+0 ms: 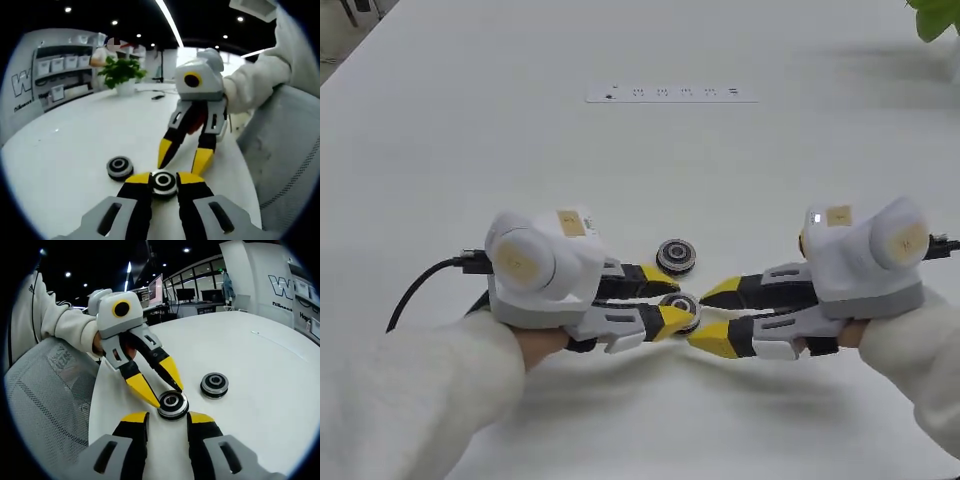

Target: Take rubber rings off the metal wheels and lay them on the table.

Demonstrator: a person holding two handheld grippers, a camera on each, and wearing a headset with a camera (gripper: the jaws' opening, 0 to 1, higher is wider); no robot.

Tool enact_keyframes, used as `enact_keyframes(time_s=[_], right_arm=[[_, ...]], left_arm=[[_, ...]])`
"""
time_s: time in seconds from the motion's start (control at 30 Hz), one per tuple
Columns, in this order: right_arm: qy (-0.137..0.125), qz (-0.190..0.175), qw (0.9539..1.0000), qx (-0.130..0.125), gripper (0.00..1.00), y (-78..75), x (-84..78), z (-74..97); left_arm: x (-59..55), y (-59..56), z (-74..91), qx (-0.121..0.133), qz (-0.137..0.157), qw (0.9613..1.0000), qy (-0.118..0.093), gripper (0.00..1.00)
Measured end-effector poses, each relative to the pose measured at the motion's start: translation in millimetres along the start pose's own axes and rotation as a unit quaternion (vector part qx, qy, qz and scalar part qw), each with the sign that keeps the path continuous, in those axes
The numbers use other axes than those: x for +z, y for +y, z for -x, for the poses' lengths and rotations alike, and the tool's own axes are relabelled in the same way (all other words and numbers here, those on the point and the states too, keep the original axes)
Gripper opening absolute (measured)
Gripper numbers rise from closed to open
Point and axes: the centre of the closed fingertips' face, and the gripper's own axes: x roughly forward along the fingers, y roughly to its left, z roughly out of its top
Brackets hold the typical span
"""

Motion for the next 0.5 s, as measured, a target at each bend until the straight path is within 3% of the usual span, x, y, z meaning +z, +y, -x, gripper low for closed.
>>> enact_keyframes(time_s=[0.17,0.43,0.5], right_arm=[[0.0,0.0,1.0,-0.005,0.26,-1.6,-0.2,-0.1],[-0.009,0.001,0.9999,-0.012,0.25,-3.5,3.6,-1.6],[-0.008,0.005,0.9999,-0.014,0.24,-3.6,3.3,-2.5]], left_arm=[[-6.8,1.9,-1.2,0.006,-0.002,0.9999,0.015,0.18],[-7.1,1.3,-0.7,0.007,-0.023,0.9997,0.008,0.15],[-7.6,1.0,-0.9,0.004,-0.047,0.9989,0.005,0.15]])
